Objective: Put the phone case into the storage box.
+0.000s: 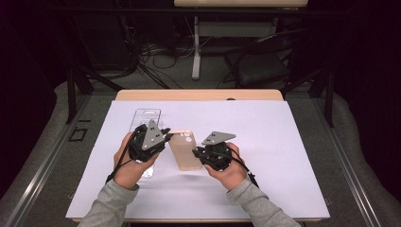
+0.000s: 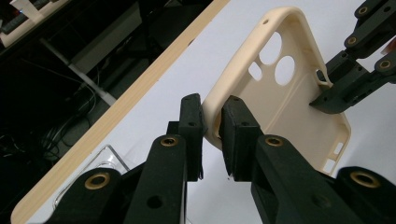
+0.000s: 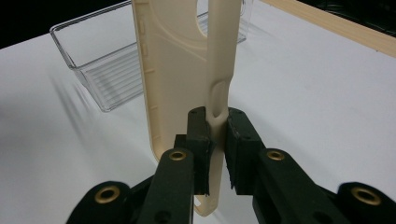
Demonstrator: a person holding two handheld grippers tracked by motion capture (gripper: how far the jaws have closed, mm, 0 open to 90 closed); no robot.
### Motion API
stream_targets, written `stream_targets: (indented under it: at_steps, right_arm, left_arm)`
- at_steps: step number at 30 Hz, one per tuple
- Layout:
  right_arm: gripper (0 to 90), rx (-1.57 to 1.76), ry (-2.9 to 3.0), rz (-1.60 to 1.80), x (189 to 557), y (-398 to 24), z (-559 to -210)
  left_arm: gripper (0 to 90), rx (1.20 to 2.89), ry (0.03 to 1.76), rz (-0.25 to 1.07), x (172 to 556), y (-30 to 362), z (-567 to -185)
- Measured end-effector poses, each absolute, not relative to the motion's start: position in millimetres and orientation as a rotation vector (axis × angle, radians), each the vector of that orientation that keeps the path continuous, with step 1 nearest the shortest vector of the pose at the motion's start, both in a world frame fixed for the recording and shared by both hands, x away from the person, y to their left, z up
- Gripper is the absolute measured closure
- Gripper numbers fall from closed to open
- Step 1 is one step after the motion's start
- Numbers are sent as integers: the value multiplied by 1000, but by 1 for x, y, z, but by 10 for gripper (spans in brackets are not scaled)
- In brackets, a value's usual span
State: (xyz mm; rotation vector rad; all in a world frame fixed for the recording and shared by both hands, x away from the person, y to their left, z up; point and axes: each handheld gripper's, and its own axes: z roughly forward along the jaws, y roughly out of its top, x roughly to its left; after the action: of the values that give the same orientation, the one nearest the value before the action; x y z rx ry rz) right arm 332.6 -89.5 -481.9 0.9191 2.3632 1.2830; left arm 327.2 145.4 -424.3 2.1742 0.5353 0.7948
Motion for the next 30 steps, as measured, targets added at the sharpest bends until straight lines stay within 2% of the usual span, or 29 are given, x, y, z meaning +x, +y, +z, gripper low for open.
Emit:
stream_targets:
  at_steps: [19,30]
  right_arm:
    - [800,929,2369,1303,334,-90,-483]
    - [716,943,2358,1326,335,-91,-484]
  left_arm:
    - [793,2167,539,789,328,146,-425]
    - [794,2160,552,779,330,150,-425]
